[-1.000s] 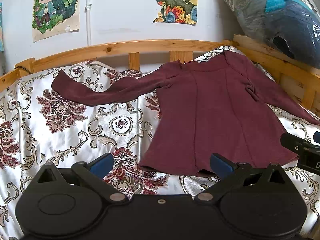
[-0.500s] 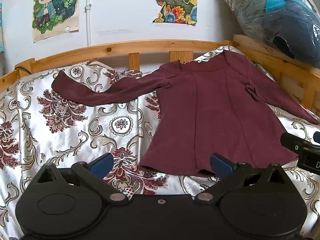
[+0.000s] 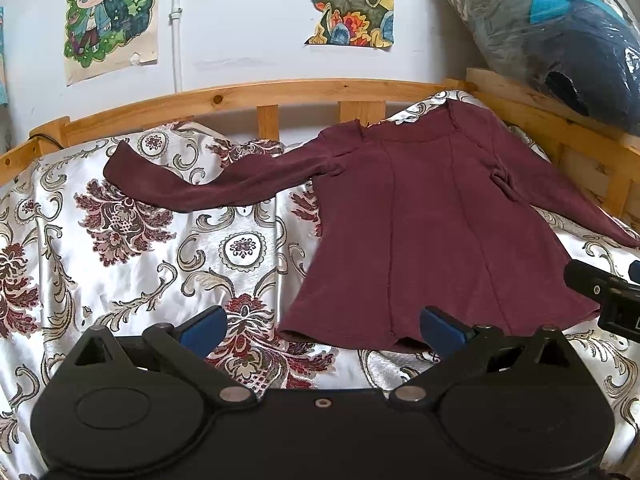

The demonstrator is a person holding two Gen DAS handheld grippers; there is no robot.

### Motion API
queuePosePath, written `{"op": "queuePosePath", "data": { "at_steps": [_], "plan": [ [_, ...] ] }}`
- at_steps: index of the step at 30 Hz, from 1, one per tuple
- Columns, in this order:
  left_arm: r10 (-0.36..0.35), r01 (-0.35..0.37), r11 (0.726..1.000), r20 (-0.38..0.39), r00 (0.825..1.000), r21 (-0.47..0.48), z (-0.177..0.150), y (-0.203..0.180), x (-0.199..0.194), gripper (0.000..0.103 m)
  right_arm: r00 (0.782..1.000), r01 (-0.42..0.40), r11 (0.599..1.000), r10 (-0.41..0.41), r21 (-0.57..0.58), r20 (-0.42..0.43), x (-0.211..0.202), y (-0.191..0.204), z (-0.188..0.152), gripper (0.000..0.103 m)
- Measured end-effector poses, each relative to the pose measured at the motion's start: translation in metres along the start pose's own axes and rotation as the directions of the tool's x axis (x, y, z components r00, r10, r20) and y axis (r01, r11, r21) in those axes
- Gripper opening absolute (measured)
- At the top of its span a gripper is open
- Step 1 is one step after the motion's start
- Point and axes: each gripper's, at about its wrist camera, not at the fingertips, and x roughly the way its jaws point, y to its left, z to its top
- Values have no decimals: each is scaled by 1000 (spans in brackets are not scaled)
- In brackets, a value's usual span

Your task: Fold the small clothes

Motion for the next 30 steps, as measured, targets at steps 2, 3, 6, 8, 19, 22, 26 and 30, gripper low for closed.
{"op": "queuePosePath", "data": {
  "at_steps": [2,3,6,8,19,22,26,30],
  "plan": [
    [0,0,1000,0,1000,1,0,0,0,102,1000,1,1000,-1,0,-1,-1,0,0,103],
    [0,0,1000,0,1000,0,0,0,0,102,1000,0,1000,0,0,0,-1,0,-1,103],
    [0,0,1000,-2,1000,-1,0,0,0,102,1000,1,1000,-1,-1,-1,-1,0,-1,103],
    [1,-1,1000,-1,1000,0,0,-1,0,102,1000,0,1000,0,0,-1,-1,0,-1,103],
    [-3,3,1000,-8,1000,12,-1,-3,1,102,1000,1,1000,-1,-1,-8,-1,1,-1,103],
    [2,-2,1000,-11,1000,18,-1,-3,5,102,1000,10,1000,-10,5,-7,-1,0,-1,103],
    [17,-17,1000,-38,999,1,7,0,18,102,999,41,998,-41,56,7,-2,-8,3,103],
    [-53,49,998,-80,995,-47,28,5,35,102,998,57,980,-54,192,-24,1,-33,13,103]
  ]
}}
